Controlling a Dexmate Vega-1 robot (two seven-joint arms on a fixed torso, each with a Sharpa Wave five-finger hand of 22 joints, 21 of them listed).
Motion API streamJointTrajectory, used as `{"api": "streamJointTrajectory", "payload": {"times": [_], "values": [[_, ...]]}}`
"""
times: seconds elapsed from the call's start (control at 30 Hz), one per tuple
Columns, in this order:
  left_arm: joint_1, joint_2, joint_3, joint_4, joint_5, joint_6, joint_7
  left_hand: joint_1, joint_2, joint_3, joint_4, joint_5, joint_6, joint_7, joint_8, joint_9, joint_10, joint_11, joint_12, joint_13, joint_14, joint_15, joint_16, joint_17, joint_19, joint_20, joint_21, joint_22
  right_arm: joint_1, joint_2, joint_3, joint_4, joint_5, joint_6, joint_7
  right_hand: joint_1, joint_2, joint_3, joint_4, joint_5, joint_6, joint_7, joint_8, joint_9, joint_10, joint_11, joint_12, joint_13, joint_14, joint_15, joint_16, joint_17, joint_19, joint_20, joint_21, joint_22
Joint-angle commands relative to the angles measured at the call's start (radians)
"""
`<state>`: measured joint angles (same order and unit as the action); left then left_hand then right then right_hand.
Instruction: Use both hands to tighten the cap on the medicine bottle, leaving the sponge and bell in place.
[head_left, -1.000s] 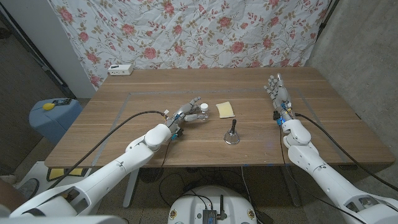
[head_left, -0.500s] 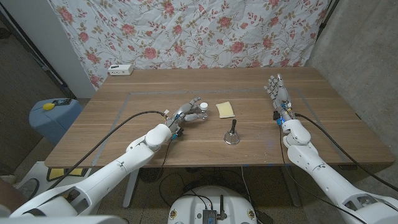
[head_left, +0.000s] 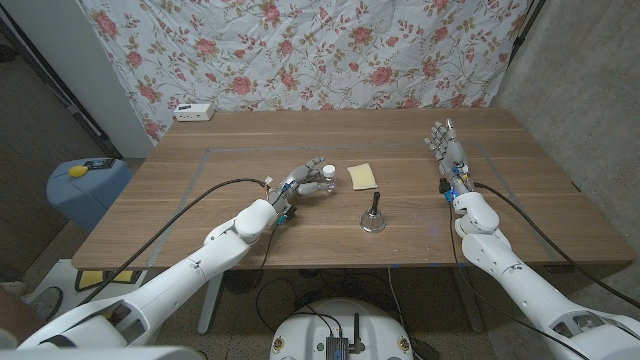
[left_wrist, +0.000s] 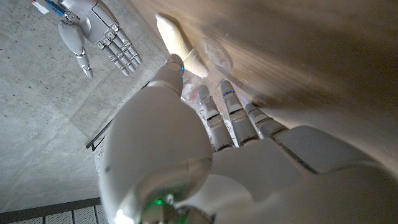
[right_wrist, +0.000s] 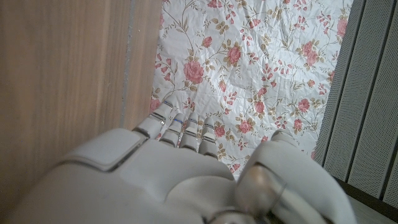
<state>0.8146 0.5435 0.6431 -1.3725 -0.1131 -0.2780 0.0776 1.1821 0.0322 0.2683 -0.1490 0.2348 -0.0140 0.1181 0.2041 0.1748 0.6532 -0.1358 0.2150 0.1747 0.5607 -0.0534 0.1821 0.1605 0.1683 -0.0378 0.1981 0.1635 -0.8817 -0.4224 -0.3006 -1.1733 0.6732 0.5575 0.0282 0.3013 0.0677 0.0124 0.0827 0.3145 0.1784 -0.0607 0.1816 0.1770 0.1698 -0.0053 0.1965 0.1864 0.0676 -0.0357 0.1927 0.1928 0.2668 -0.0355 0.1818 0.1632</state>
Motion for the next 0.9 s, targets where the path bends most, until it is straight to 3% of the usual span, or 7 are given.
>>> {"api": "streamJointTrajectory", "payload": {"times": [0.03,0.27,0.9], "values": [[0.011,-0.005,-0.011,-0.012,0.011,-0.018,0.035,0.018,0.006,-0.005,-0.002,-0.003,0.024,0.028,0.007,0.002,0.021,-0.004,0.004,0.003,0.021,-0.163,0.009,0.005,0.020,-0.116,0.002,0.002,-0.002,0.000,0.002,0.000,0.002,0.002,0.003,-0.004,0.002,-0.005,0.004,0.005,0.003,0.007,0.005,0.002,0.003,0.001,0.003,0.001,0.006,-0.017,0.002,0.002,0.007,-0.067,0.005,0.003],[0.021,-0.004,-0.018,-0.027,0.013,-0.018,0.050,0.025,0.013,-0.003,-0.002,-0.007,0.042,0.036,0.006,0.002,0.048,-0.006,0.006,0.004,0.048,-0.160,0.008,0.003,0.046,-0.124,0.005,0.002,0.008,0.005,-0.001,0.014,0.005,0.005,0.014,-0.004,0.003,-0.006,0.003,0.006,0.004,0.007,0.005,0.002,0.002,0.002,0.003,0.001,0.006,-0.017,0.002,0.002,0.007,-0.067,0.005,0.003],[0.031,0.002,-0.037,-0.083,-0.005,0.005,0.052,0.009,0.007,-0.007,0.006,-0.012,0.043,0.043,-0.002,0.002,0.048,-0.001,-0.002,0.006,0.063,-0.147,-0.001,0.000,0.049,-0.119,0.000,0.003,0.015,0.000,-0.009,0.019,0.004,-0.005,0.031,-0.004,0.004,-0.008,0.003,0.008,0.004,0.006,0.005,0.002,0.002,0.003,0.003,0.001,0.005,-0.018,0.002,0.002,0.007,-0.067,0.004,0.003]]}}
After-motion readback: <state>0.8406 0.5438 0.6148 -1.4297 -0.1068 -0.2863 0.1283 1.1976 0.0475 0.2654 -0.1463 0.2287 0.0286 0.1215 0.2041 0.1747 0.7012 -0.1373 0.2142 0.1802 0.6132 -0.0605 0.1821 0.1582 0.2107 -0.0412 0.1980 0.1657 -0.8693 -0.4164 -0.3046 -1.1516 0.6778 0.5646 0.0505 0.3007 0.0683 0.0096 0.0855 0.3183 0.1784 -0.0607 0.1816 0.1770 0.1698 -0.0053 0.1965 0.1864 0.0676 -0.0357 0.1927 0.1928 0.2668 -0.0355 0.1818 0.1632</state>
